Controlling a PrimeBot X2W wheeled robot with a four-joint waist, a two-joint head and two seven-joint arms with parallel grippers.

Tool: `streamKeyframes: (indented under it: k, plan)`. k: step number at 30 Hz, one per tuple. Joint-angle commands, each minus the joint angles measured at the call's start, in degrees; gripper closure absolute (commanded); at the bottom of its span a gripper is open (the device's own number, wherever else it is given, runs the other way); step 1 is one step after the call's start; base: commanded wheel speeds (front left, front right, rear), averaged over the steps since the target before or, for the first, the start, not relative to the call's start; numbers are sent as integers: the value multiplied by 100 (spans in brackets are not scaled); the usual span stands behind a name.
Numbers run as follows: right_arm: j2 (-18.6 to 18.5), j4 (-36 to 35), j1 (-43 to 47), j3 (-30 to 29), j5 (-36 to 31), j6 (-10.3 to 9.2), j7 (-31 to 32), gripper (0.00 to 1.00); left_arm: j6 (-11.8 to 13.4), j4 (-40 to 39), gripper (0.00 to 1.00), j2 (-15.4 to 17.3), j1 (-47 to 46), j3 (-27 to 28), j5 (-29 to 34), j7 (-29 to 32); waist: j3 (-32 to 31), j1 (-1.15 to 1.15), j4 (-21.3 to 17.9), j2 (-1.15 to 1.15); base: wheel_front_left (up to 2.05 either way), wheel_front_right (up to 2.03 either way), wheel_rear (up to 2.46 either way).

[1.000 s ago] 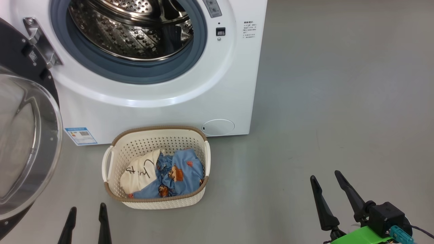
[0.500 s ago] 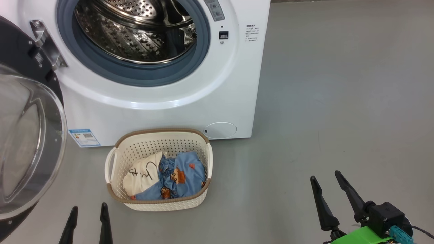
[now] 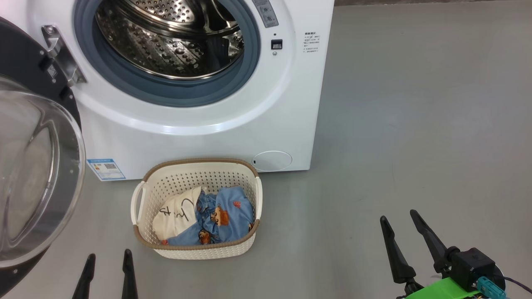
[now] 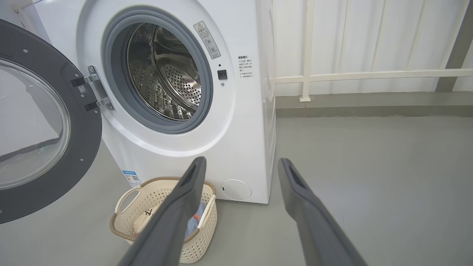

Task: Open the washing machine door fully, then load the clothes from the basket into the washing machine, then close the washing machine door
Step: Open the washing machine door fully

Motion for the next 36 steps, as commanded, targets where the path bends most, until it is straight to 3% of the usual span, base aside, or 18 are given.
streamKeyframes:
  k: [1,36]
  plan:
    - [2,-112,-34,127,-22,9,-69,0,-11,-93,0,66,-225,206,88,-37,-7,0,4,0,0,0,0]
    - [9,-26,66,168,22,9,-69,0,-149,103,0,64,-239,251,113,-37,-224,0,81,0,0,0,0]
